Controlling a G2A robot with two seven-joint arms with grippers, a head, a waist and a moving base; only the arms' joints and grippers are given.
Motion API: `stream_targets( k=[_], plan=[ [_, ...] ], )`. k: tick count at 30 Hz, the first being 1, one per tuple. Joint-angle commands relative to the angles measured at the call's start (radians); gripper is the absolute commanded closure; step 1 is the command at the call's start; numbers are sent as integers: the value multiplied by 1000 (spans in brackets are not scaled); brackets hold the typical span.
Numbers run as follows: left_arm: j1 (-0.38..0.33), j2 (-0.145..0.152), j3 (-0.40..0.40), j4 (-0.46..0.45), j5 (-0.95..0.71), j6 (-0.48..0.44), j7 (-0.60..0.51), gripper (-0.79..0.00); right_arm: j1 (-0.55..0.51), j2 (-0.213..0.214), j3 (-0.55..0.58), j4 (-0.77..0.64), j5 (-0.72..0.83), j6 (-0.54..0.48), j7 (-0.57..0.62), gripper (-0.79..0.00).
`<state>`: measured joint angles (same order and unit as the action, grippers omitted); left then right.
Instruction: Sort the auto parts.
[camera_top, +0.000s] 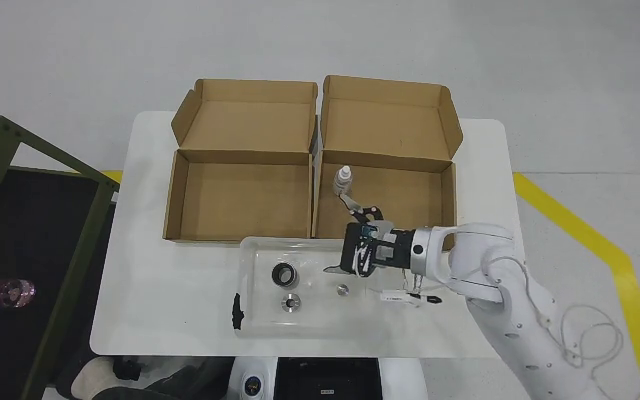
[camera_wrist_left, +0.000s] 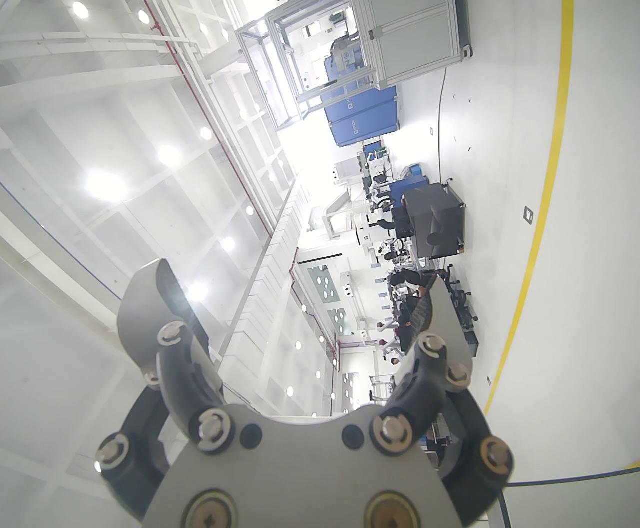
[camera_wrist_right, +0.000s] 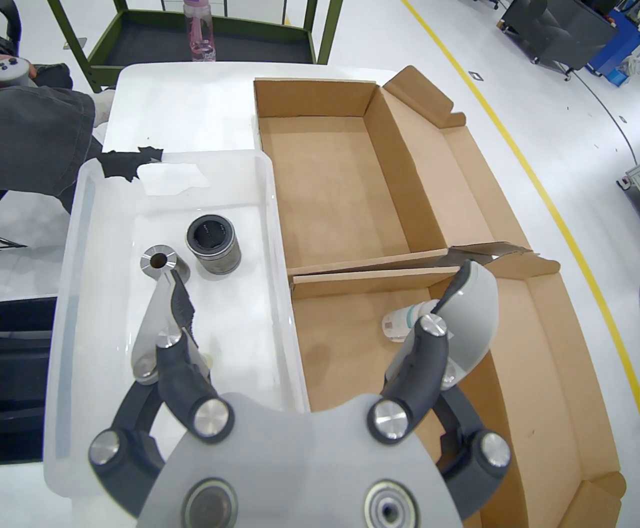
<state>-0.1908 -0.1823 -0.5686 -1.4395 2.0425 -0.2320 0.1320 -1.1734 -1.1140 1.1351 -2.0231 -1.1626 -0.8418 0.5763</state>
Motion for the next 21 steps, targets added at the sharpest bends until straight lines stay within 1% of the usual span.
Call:
stream_targets(
  k=[1,6,11,15,21],
  plan=[
    [0,0,0,0,0,0,0,-785,-23,4,-1,-18,-17,-10,0,-785],
    [0,0,0,0,0,0,0,-785,-72,14,-12,-54,-77,-39,-1,-785],
    [0,0,0,0,0,0,0,-785,-100,20,-36,-58,-128,-56,4,-785],
    [0,0,0,0,0,0,0,-785,-108,22,-60,-51,-160,-56,25,-785],
    [0,0,0,0,0,0,0,-785,-111,25,-104,-52,-200,-58,86,-785]
  ],
)
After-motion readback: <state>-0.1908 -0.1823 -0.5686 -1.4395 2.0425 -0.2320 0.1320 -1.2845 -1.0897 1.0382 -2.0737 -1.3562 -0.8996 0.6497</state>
